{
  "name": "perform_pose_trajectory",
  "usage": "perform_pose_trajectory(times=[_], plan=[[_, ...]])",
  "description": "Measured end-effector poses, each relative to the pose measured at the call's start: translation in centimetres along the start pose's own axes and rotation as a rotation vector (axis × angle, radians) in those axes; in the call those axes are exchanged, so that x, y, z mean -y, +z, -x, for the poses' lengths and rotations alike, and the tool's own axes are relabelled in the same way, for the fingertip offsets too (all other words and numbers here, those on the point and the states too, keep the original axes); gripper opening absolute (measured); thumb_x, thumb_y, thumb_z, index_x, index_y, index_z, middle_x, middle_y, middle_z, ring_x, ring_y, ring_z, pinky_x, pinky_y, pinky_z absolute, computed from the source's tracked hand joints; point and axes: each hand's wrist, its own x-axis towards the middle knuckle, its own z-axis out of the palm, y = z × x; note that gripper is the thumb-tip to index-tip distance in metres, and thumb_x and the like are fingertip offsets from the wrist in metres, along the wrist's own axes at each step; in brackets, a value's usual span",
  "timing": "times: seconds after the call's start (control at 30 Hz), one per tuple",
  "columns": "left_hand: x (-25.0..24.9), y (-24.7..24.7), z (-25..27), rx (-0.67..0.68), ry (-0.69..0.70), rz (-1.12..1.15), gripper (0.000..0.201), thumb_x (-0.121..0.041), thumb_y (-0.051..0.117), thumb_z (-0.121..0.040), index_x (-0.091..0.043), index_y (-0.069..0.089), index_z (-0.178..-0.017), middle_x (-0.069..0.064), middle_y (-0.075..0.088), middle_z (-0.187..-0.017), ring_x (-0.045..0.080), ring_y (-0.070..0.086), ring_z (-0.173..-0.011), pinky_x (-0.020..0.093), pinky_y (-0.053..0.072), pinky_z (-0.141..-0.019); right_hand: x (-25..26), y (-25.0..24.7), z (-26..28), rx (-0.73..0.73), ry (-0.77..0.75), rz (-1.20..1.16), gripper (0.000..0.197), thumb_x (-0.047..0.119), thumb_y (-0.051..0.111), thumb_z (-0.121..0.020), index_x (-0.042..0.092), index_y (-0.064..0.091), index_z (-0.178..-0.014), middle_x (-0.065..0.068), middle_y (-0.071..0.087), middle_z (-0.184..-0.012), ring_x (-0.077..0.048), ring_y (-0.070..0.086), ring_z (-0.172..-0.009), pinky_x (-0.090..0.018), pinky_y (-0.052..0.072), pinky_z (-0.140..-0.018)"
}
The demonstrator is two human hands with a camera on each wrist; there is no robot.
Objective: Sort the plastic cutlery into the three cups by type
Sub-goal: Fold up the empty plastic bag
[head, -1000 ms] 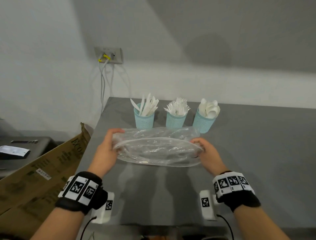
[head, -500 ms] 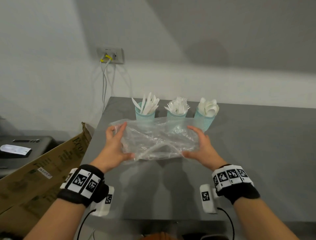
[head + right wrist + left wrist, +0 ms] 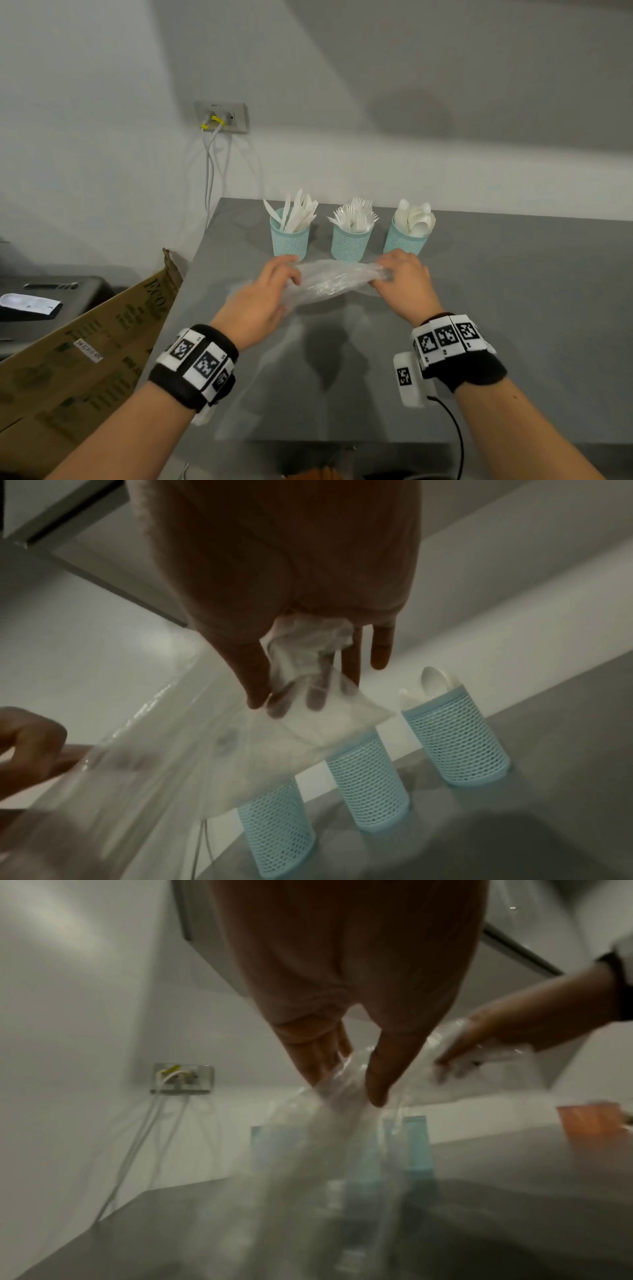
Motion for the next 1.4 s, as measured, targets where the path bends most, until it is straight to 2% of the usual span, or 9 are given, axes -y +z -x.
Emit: perform_pose_trajectory(times=[0.17,0.37,0.53,0.73,0.87,0.97,1.1,1.23,1.4], plan=[[-0.2,0.4,-1.7,-0.033,-0.050,-0.010,0.046,0.002,0.046,-0.086,-0.030,0.064,-0.114,0.001,0.058,-0.124,0.023,0.054,-0.107,0.035,0.046,-0.093,0.9,-0.2,0.0,-0.153,-0.076,-0.368,0.033,-0.001,0.057,-0.078,0.025,0.052,-0.097,0.006,0.051,-0.089,-0.016,0.050,-0.084,-0.027,0.039,-0.073],[-2.1,-0.9,-5.1,-0.181,-0.400,0.663,0.054,-0.047,0.061,-0.085,-0.016,0.049,-0.128,-0.002,0.047,-0.125,0.011,0.047,-0.117,0.031,0.036,-0.105,2.8,6.2,3.1,0.031,-0.337,-0.386,0.040,-0.004,0.058,-0.071,0.025,0.053,-0.098,0.004,0.044,-0.099,-0.015,0.048,-0.092,-0.024,0.041,-0.082],[-1.0,-0.7,-4.9,-0.017,-0.382,0.566,0.082,0.005,0.062,-0.075,-0.019,0.023,-0.142,0.002,0.031,-0.139,0.016,0.034,-0.131,0.025,0.031,-0.106,3.4,4.6,1.9,0.082,-0.280,-0.360,0.047,0.057,0.061,-0.071,0.025,0.060,-0.105,0.006,0.041,-0.103,-0.009,0.042,-0.105,-0.019,0.033,-0.096],[-1.8,-1.7,-4.5,0.133,-0.205,0.597,0.073,0.015,0.048,-0.082,-0.022,0.029,-0.142,0.001,0.036,-0.140,0.010,0.033,-0.130,0.026,0.029,-0.109,4.9,0.5,-0.7,0.034,-0.178,-0.658,0.047,0.020,0.074,-0.079,0.018,0.034,-0.103,-0.003,0.047,-0.117,-0.012,0.049,-0.105,-0.022,0.041,-0.093],[-2.3,-1.3,-4.4,-0.153,-0.251,0.729,0.058,-0.001,0.055,-0.088,-0.045,0.038,-0.122,-0.006,0.052,-0.106,0.008,0.056,-0.092,0.018,0.046,-0.077,5.6,0.0,-2.0,-0.058,-0.154,-0.890,0.036,0.003,0.063,-0.086,0.033,0.046,-0.097,0.005,0.053,-0.106,-0.018,0.055,-0.097,-0.036,0.050,-0.085],[-3.0,-0.5,-4.2,-0.269,-0.328,0.736,0.046,-0.014,0.049,-0.095,-0.049,0.037,-0.123,-0.001,0.046,-0.066,0.008,0.041,-0.049,0.021,0.041,-0.052,5.7,0.1,-2.1,-0.191,-0.176,-0.749,0.025,0.006,0.060,-0.089,0.027,0.066,-0.099,-0.004,0.050,-0.124,0.007,0.045,-0.113,-0.012,0.039,-0.095],[-3.4,-0.4,-4.4,-0.387,-0.302,0.874,0.041,-0.016,0.046,-0.098,-0.045,0.038,-0.125,0.018,0.064,-0.086,0.024,0.055,-0.062,0.035,0.051,-0.065,5.6,0.7,-0.6,0.141,-0.135,-0.456,0.064,0.050,0.076,-0.069,0.029,0.057,-0.127,0.013,0.025,-0.145,0.004,0.019,-0.130,-0.018,0.015,-0.110],[-4.1,-1.2,-4.7,-0.441,-0.247,0.943,0.034,-0.019,0.051,-0.097,-0.035,0.044,-0.126,0.025,0.047,-0.072,0.023,0.046,-0.064,0.035,0.044,-0.065,5.8,1.3,1.0,0.349,-0.054,-0.844,0.042,0.024,0.083,-0.070,0.022,0.063,-0.107,0.010,0.067,-0.101,0.002,0.062,-0.090,-0.016,0.047,-0.083],[-4.2,-0.8,-4.4,-0.341,-0.400,0.865,0.059,-0.053,0.066,-0.078,-0.043,0.043,-0.131,-0.005,0.046,-0.125,0.012,0.045,-0.123,0.033,0.038,-0.107,5.7,2.3,0.8,0.173,-0.011,-0.947,0.032,0.013,0.072,-0.082,0.010,0.055,-0.108,-0.004,0.065,-0.096,-0.012,0.062,-0.083,-0.027,0.053,-0.077]])
